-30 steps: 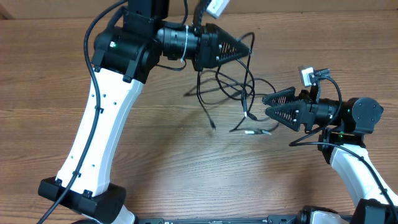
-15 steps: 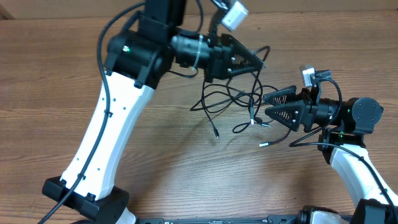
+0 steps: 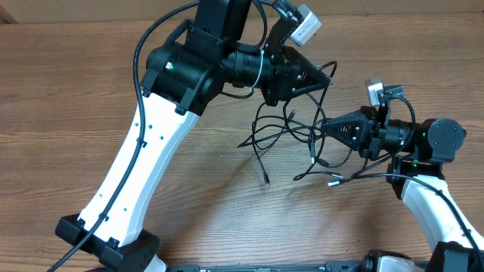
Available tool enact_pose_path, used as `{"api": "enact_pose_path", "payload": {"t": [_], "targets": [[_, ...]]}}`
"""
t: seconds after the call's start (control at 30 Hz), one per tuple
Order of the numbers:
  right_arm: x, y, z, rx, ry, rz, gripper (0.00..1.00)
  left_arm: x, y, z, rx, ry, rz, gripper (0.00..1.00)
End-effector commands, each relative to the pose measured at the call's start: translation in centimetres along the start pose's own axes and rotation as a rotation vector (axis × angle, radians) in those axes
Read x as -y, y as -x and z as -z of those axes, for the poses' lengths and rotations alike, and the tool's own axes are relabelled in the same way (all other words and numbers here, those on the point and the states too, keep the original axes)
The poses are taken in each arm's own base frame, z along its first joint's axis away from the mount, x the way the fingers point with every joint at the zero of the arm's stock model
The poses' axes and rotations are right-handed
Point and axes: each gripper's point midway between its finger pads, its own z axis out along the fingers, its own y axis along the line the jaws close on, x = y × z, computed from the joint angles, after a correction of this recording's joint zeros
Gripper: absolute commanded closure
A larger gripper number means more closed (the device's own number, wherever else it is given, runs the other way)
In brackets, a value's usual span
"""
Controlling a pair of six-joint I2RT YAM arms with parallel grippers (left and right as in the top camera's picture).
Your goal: Untangle cables
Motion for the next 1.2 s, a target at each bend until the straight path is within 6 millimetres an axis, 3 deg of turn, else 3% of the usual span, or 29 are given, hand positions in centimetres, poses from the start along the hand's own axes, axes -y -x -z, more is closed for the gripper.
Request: {"api": "enact_pose_path", "payload": {"t": [0.0,0.07,0.13,0.23,0.57,0.8,0.87,1.07,1.17], "targets": [[-0.1,-0.2,0.0,-0.004,0.002,0.008,0.96,0.3,0.5,0.4,0.014,0.010,-0.032,0.96],[-0.1,-0.3,0.0,-0.010,0.006,0.008,0.94,0.3,0.5,0.4,0.015,0.009,-0.034,0.96],[-0.2,-0.5,0.0,-0.018,0.011,0.007,0.72,0.4,0.6,0.4,0.016,0.006,-0.036,0.96],[-0.3,-0.6,0.0,-0.024,0.015,0.005,0.62,1.1,0.9,0.4,0.025,-0.035,-0.047,0.96],[-0.3,-0.6,0.0,-0.024,0.015,0.005,0.57,2.1,0.9,-0.3,0.022,-0.066,-0.037,0.96],[-0.3,-0.6,0.0,-0.024,0.015,0.005,0.61,2.9,1.1,-0.8,0.026,-0.084,-0.064,0.96],[-0.3,-0.6,0.0,-0.024,0.015,0.005,0.66,2.9,1.1,-0.8,0.026,-0.085,-0.058,0.96],[-0.3,-0.6,0.0,-0.028,0.017,0.004,0.96,2.6,1.2,-0.9,0.031,-0.066,-0.061,0.96],[-0.4,-0.8,0.0,-0.038,0.024,0.004,0.96,2.5,1.4,-0.9,0.037,-0.066,-0.070,0.96]]}}
